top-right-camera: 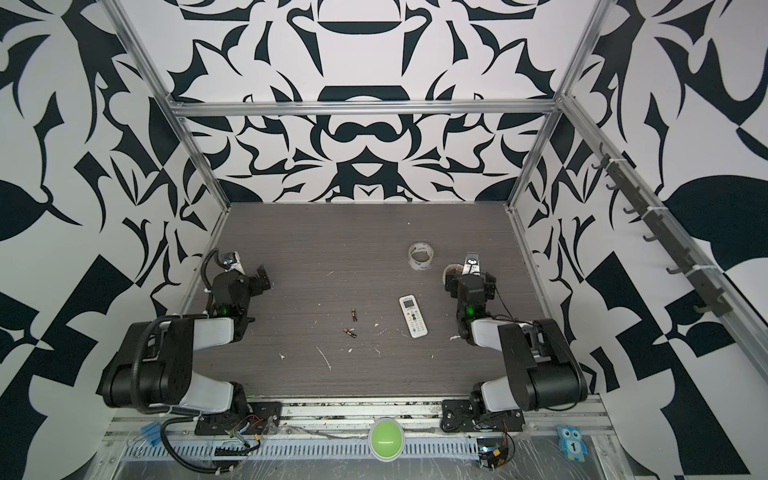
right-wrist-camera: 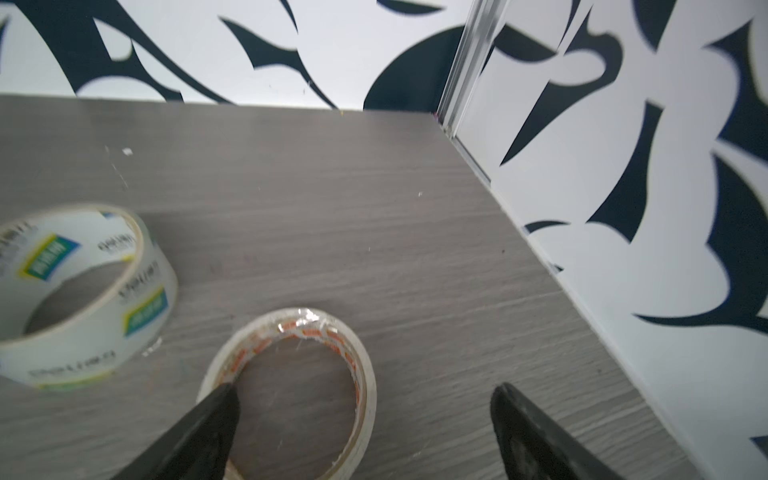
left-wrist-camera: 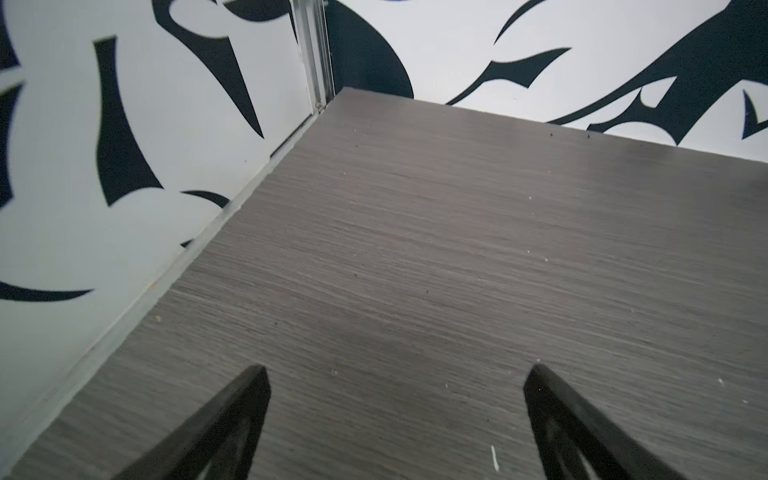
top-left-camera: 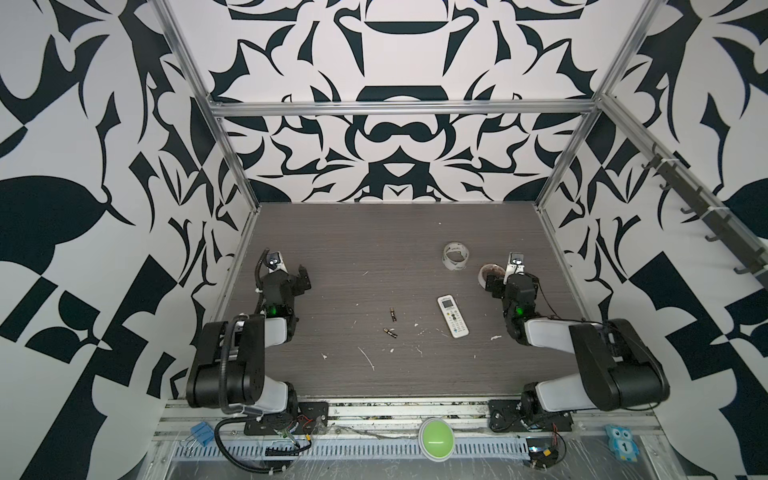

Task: Load the batteries into the remote control
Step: 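Move the right gripper over the white remote while the left arm advances toward center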

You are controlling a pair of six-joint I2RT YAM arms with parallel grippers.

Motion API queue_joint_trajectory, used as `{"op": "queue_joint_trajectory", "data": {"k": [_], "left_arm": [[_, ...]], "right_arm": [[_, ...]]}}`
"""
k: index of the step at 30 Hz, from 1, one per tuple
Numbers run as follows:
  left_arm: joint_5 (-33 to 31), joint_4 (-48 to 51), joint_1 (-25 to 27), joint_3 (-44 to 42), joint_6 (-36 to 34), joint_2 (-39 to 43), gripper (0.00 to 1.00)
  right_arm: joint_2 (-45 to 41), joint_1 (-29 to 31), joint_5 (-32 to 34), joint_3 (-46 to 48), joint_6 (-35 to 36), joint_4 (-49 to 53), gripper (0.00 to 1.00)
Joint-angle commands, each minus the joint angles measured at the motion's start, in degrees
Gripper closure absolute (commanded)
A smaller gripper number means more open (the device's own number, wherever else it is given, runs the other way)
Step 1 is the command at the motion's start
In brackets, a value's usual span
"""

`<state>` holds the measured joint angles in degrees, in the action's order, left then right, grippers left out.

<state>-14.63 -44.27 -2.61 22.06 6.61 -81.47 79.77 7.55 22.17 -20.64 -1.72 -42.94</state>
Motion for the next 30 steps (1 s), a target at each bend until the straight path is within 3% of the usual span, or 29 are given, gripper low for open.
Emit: {"op": "queue_joint_trajectory", "data": {"k": [1,6,9,16,20,26,30], "left_arm": [[-2.2,9.8,0.0,2.9,2.2,5.1,0.01],[-4.4,32.1,1.0,9.9,12.7,13.2,0.01],[-1.3,38.3,2.0,11.9,15.2,15.5,0.01],[9.7,46.4,7.6,15.6,21.2,18.9,0.01],[10.2,53.6,13.9,19.4,22.4,20.8,0.01],[16.3,58.0,16.0,20.3,27.5,23.4,0.01],[16.7,60.3,19.0,20.6,27.8,23.0,0.01]], "right_arm": [[-4.6,1.2,2.0,-3.2,-0.3,8.8,0.03],[-13.8,3.4,5.0,-9.6,-5.5,29.9,0.01],[-18.4,5.0,4.5,-11.8,-8.3,39.7,0.01],[-20.6,7.6,-7.3,-20.3,-10.0,58.9,0.01],[-19.7,11.8,-8.7,-23.5,-10.4,64.6,0.01],[-19.3,19.7,-6.9,-25.7,-12.5,69.3,0.01],[-18.0,22.6,-9.1,-27.6,-13.5,72.3,0.01]]}}
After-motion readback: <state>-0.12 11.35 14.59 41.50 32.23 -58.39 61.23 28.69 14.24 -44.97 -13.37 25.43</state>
